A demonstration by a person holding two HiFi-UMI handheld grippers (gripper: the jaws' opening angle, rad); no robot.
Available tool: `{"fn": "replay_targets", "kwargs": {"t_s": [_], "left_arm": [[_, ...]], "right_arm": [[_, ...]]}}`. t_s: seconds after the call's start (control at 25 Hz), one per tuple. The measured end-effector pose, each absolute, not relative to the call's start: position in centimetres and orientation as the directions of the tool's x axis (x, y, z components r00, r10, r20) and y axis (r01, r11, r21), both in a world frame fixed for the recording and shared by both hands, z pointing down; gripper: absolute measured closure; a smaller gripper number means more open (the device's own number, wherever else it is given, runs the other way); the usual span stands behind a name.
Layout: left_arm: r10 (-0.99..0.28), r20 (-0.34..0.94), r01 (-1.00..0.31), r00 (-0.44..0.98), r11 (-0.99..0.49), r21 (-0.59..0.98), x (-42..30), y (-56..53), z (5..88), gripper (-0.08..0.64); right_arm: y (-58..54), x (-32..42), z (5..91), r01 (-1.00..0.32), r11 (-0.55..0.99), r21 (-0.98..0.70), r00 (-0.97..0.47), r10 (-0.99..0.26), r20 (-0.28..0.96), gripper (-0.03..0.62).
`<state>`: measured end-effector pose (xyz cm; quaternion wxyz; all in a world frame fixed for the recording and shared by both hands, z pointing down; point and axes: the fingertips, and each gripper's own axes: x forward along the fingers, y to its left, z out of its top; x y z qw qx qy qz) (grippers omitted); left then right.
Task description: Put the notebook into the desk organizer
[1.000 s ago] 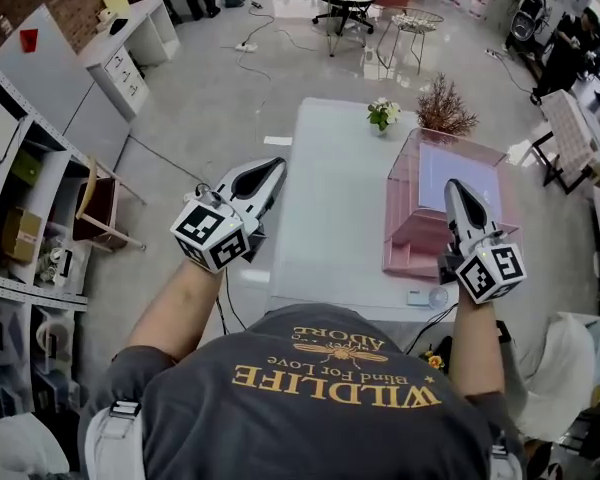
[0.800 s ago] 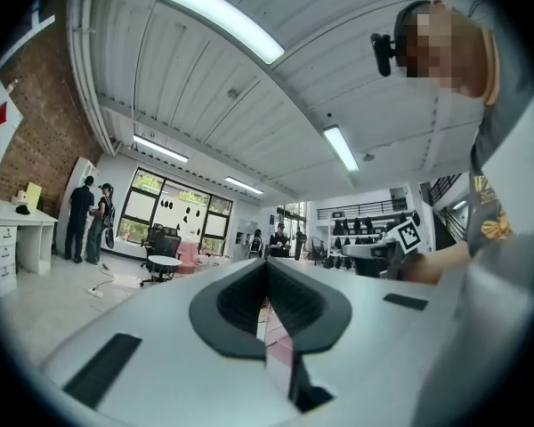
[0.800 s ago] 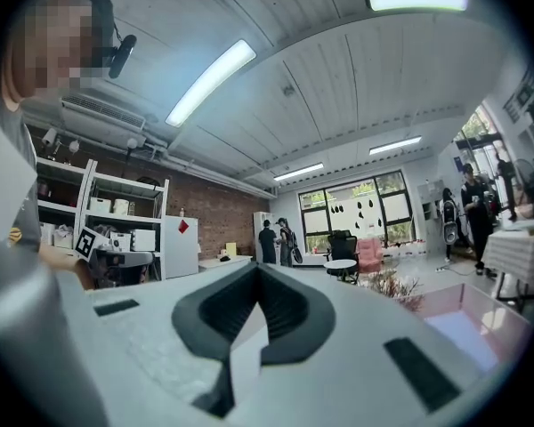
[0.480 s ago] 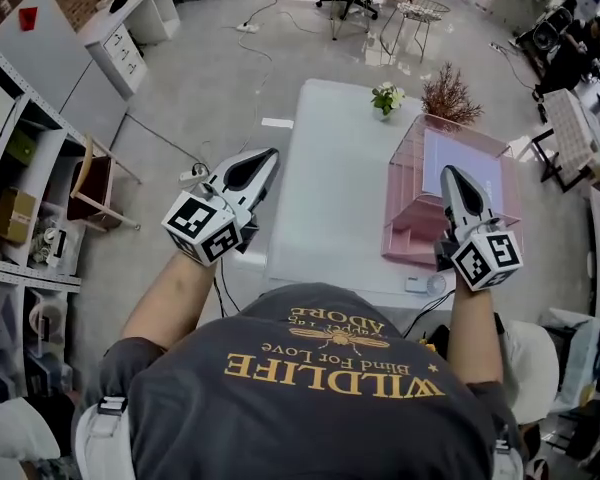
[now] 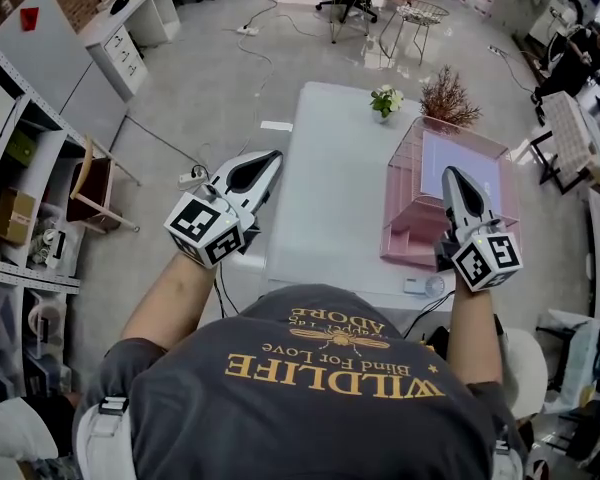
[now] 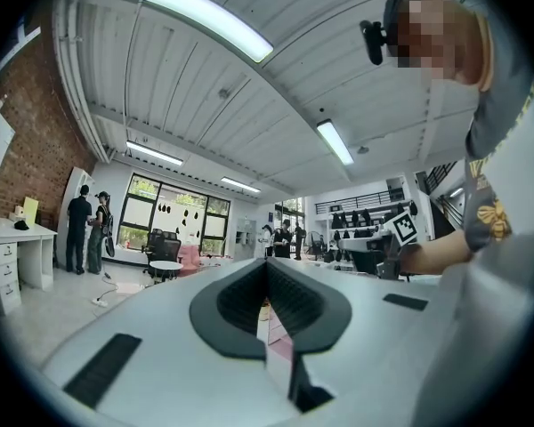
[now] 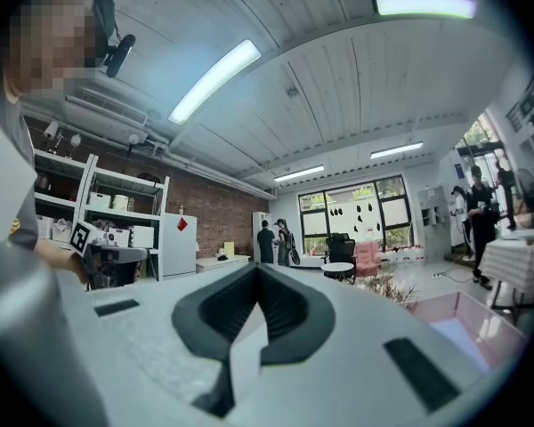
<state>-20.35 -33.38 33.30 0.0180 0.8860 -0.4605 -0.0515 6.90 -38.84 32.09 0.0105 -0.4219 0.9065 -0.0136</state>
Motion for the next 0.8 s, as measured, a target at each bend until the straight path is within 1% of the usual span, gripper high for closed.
{"fn": "replay_targets", "kwargs": {"t_s": [0.8], "left_arm": [[-0.808,-0.065,-0.808,0.585,-0.588,0.036,-19.75,-33.42,33.41,0.560]], "right_arm": [[-39.12,7.50,32.14,-0.778,0.628,-0.024,-0.628,-0.778,0.007,0.594]]}}
